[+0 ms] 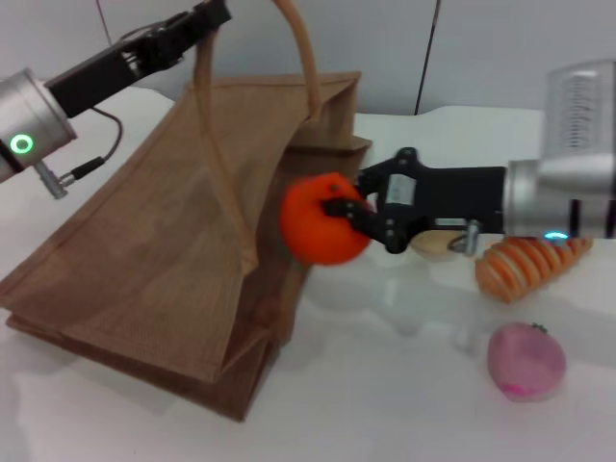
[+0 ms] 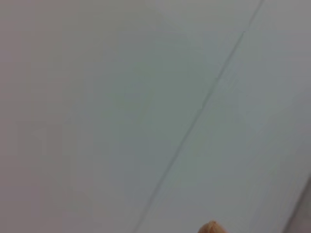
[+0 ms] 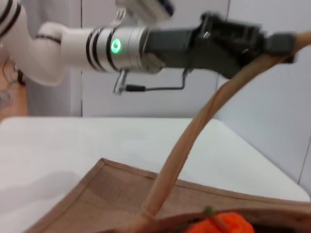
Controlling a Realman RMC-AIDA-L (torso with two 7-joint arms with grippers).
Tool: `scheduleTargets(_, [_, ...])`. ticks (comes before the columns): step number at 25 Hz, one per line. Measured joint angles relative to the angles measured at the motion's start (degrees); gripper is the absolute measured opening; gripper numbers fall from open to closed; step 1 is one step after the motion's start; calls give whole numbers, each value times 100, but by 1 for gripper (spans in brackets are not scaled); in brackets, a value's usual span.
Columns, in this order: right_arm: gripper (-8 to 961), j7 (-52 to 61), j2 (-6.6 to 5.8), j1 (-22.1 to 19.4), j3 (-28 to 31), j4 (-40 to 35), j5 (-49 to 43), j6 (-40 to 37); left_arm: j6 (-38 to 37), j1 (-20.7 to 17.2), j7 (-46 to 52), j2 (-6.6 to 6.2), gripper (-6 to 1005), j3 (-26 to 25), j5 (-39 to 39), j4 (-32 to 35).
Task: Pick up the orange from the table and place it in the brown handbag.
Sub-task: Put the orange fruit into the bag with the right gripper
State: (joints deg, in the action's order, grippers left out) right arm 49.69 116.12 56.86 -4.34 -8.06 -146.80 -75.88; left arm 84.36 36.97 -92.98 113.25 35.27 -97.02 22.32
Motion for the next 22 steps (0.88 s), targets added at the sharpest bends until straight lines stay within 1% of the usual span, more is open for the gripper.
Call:
scheduleTargets(6, [90, -174, 18, 372, -76, 489, -19, 699, 262, 200, 66, 13, 121, -1, 73, -95])
scheduleTargets(9, [74, -253, 23, 432, -77, 591, -20, 851, 403, 251, 103, 20, 121, -2, 73, -96])
scheduleTargets(12, [58, -343, 28, 554, -77, 797, -22, 1163, 520, 291, 151, 22, 121, -2, 73, -96])
scheduleTargets(17, [58, -396, 42, 577, -60, 836, -24, 1283, 658, 324, 218, 29, 121, -2, 70, -97])
scheduleTargets(22, [58, -477, 45, 584, -23, 944, 8, 1570, 907, 354, 292, 37, 121, -13, 26, -97])
